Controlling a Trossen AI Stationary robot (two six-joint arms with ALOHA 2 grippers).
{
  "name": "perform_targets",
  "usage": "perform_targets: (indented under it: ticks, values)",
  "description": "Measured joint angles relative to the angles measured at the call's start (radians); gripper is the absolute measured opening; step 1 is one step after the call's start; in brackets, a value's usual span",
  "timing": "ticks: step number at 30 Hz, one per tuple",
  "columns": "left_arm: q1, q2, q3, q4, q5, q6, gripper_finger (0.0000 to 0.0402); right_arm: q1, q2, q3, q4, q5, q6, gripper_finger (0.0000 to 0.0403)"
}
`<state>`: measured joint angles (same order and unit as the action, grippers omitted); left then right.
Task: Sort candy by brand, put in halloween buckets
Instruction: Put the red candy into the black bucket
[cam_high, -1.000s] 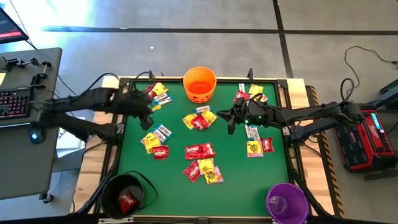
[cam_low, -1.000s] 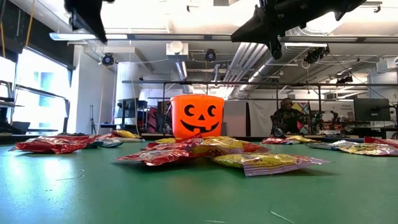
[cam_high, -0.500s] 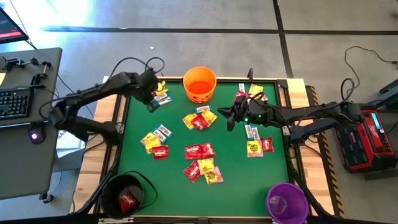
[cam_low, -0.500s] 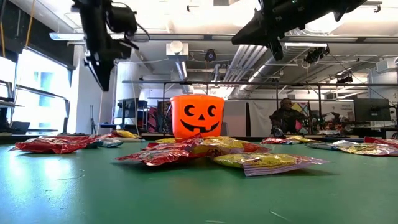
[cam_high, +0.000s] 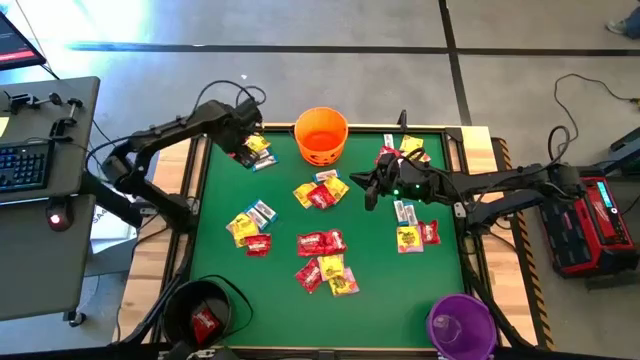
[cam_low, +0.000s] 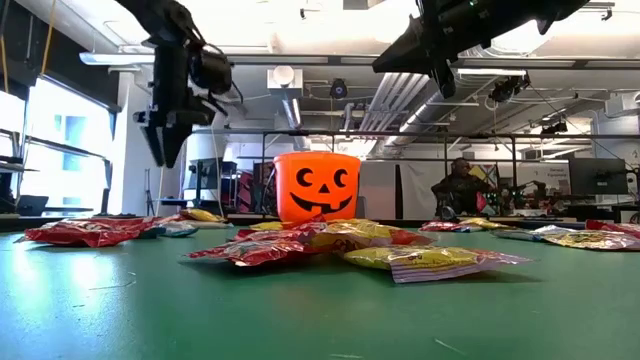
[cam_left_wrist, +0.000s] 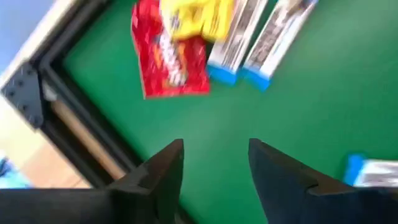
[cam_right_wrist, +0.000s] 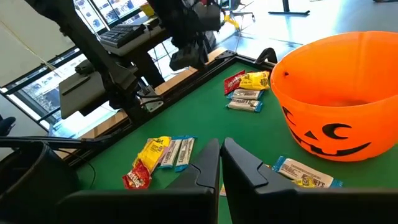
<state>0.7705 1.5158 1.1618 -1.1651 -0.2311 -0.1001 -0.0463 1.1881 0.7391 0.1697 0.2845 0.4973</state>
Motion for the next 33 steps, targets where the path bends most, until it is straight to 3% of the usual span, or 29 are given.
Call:
perform_targets:
  ticks: [3,7,16,24,28,33]
  values:
    - [-0.005,0.035,-0.026,0.01,-0.063,-0.024,0.0196,0.0,0.0,0.0,-0.011,0.004,0.0,0.0007]
    - [-0.005,0.069,-0.037,0.07,-0.069,-0.069,0.021,0.0,0.0,0.0,-0.016,0.004,0.0,0.0007]
    - [-0.005,0.123,-0.037,0.092,-0.111,-0.118,0.0209,0.0,0.0,0.0,-0.017,0.005,-0.002,0.0007]
    - [-0.005,0.08,-0.032,0.055,-0.137,-0.108,0.0209,0.0,0.0,0.0,-0.017,0.011,0.0,0.0007]
    - [-0.019,0.033,0.021,-0.026,-0.101,-0.108,0.0209,0.0,0.0,0.0,-0.016,0.018,0.0,0.0007]
    - [-0.026,0.042,0.18,-0.107,0.034,-0.052,0.0209,0.0,0.0,0.0,-0.017,0.016,0.001,0.0007]
